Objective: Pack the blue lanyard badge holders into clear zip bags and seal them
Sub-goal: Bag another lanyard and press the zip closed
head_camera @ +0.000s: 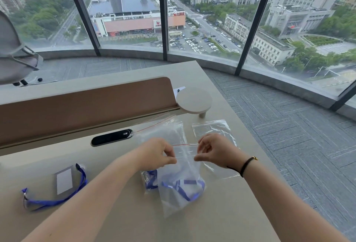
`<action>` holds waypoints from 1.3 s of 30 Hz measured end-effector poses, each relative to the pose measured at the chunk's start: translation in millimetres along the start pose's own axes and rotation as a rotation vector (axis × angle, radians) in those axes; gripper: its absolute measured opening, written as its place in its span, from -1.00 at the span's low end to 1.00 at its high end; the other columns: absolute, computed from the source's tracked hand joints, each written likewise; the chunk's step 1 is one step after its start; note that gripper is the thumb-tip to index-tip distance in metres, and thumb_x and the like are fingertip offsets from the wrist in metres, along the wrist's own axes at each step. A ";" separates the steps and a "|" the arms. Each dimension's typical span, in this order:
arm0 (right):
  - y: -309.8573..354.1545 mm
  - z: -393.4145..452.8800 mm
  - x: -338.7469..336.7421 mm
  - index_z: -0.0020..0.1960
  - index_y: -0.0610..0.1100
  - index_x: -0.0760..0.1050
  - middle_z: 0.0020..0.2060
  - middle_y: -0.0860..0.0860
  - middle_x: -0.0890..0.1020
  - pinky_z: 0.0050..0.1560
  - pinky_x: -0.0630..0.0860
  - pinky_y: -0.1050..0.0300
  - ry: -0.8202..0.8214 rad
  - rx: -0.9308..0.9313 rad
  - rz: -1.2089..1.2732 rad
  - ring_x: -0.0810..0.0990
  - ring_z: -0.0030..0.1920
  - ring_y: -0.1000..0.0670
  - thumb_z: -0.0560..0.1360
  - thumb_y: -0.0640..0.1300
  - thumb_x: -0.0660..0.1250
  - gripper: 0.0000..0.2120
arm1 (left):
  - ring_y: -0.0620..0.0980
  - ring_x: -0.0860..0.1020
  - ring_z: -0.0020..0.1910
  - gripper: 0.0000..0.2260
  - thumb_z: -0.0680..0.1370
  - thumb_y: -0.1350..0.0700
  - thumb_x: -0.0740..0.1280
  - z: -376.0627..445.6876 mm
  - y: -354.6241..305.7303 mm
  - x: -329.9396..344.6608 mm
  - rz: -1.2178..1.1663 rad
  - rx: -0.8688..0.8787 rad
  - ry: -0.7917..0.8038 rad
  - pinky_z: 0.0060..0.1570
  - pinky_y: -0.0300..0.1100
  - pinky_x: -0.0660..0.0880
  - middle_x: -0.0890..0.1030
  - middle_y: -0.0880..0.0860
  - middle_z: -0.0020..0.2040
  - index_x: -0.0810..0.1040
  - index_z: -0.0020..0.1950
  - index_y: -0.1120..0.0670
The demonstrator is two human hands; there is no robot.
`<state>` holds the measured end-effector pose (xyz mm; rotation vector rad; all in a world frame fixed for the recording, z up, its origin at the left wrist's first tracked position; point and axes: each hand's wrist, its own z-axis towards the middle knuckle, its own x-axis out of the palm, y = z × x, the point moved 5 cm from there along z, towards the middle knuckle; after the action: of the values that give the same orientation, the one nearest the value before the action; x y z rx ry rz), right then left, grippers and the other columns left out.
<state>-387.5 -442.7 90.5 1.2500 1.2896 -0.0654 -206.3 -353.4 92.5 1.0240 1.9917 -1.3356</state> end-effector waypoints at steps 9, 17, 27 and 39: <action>7.9 1.0 0.9 -0.12 0.02 0.64 -0.26 0.20 0.57 -0.32 0.26 0.48 0.122 -0.051 -0.244 0.45 -0.32 0.31 0.41 -0.05 0.50 -0.93 | -0.29 0.18 0.38 -0.93 0.48 -0.07 0.50 -23.2 20.7 -4.3 0.021 0.143 -0.058 0.37 -0.24 0.18 0.32 -0.28 0.39 0.70 -0.20 -0.16; 17.7 3.5 -0.8 -0.28 -0.06 0.63 -0.35 0.05 0.67 -0.26 0.55 0.17 0.187 -0.008 -0.200 0.63 -0.30 0.06 0.33 -0.02 0.57 -0.83 | -0.12 0.39 -0.41 -0.75 0.44 -0.08 0.54 -32.9 60.7 -16.5 -0.099 -0.041 -0.083 -0.32 -0.23 0.37 0.55 -0.04 -0.37 0.67 -0.28 0.07; 38.5 1.3 4.2 -0.26 -0.16 0.59 -0.33 -0.07 0.68 -0.22 0.56 0.25 0.153 -0.064 0.198 0.62 -0.33 0.08 0.30 -0.28 0.59 -0.82 | -0.20 0.54 -0.31 -0.85 0.41 0.08 0.58 -45.6 67.4 -24.9 -0.236 0.002 -0.152 -0.12 -0.23 0.55 0.65 -0.19 -0.28 0.67 -0.13 -0.13; 55.4 12.8 13.3 -0.15 -0.28 0.62 -0.31 -0.14 0.69 -0.15 0.58 0.16 0.033 -0.064 0.574 0.64 -0.29 -0.01 0.27 -0.35 0.60 -0.78 | -0.10 0.65 -0.17 -0.93 0.45 0.08 0.56 -22.5 15.1 -21.5 -0.458 0.135 -0.230 -0.03 -0.15 0.59 0.74 -0.03 -0.18 0.73 -0.10 0.00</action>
<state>-338.2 -421.7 113.8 1.5249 0.9112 0.4049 -181.9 -335.5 109.3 0.4481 2.0501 -1.7555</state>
